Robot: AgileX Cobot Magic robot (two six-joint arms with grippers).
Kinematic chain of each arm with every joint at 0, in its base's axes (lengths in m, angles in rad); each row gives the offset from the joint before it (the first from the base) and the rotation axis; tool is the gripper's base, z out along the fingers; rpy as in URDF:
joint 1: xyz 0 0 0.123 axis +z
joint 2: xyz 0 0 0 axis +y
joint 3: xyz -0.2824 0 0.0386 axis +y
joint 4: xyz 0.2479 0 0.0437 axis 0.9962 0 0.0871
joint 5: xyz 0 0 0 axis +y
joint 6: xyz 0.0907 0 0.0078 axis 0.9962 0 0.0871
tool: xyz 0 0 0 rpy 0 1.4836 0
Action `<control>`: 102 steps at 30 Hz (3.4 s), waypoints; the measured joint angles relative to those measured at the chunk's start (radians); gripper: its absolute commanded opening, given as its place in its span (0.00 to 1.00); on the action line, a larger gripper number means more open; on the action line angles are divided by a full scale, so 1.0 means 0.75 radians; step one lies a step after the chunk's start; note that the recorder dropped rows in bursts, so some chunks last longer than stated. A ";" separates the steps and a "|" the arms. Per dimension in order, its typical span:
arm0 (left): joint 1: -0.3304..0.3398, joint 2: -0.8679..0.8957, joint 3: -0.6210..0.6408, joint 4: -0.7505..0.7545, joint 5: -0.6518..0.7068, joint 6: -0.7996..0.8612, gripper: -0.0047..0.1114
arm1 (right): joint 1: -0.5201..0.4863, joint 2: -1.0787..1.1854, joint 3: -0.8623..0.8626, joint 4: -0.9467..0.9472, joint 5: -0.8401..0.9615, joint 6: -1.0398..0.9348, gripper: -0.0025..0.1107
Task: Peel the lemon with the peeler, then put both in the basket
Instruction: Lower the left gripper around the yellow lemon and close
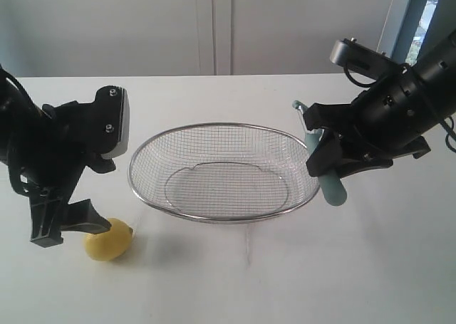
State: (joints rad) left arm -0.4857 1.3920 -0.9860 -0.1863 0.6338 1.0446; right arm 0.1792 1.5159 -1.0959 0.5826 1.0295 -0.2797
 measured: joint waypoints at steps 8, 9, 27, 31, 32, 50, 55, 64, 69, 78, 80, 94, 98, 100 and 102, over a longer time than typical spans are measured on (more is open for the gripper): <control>0.000 0.057 0.000 0.000 0.001 -0.055 0.76 | 0.000 0.000 0.000 0.000 0.000 0.000 0.02; 0.000 0.074 0.000 0.000 0.001 -0.058 0.76 | 0.000 0.000 0.000 0.000 0.000 0.000 0.02; 0.000 0.336 0.000 0.060 -0.065 -0.214 0.76 | 0.000 0.000 0.000 0.000 0.000 0.000 0.02; 0.000 0.371 0.000 0.063 -0.074 -0.221 0.76 | 0.000 0.000 0.000 0.000 0.000 0.000 0.02; 0.000 0.374 0.000 0.063 -0.083 -0.221 0.76 | 0.000 0.000 0.000 0.000 0.000 0.000 0.02; 0.000 0.447 0.000 0.063 -0.137 -0.224 0.76 | 0.000 0.000 0.000 0.000 0.000 0.000 0.02; 0.000 0.447 0.000 0.063 -0.139 -0.224 0.76 | 0.000 0.000 0.000 0.000 0.000 0.000 0.02; 0.000 0.447 0.000 0.063 -0.142 -0.224 0.76 | 0.000 0.000 0.000 0.000 0.000 0.000 0.02; 0.000 0.447 0.000 0.063 -0.142 -0.224 0.76 | 0.000 0.000 0.000 0.000 0.000 0.000 0.02; 0.000 0.453 0.000 0.063 -0.145 -0.224 0.76 | 0.000 0.000 0.000 0.000 0.000 0.000 0.02; 0.000 0.466 0.000 0.063 -0.145 -0.224 0.76 | 0.000 0.000 0.000 0.000 0.000 0.000 0.02; 0.000 0.508 0.000 0.091 -0.156 -0.225 0.55 | 0.000 0.000 0.000 0.000 0.000 0.000 0.02; 0.000 0.508 0.000 0.105 -0.159 -0.225 0.37 | 0.000 0.000 0.000 0.000 0.000 0.000 0.02; 0.000 0.508 0.000 0.106 -0.159 -0.225 0.27 | 0.000 0.000 0.000 0.000 0.000 0.000 0.02; 0.000 0.508 0.000 0.108 -0.151 -0.225 0.19 | 0.000 0.000 0.000 0.000 0.000 0.000 0.02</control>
State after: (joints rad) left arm -0.4857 1.7731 -0.9860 -0.1053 0.5205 0.8758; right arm 0.1792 1.5159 -1.0959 0.5826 1.0295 -0.2797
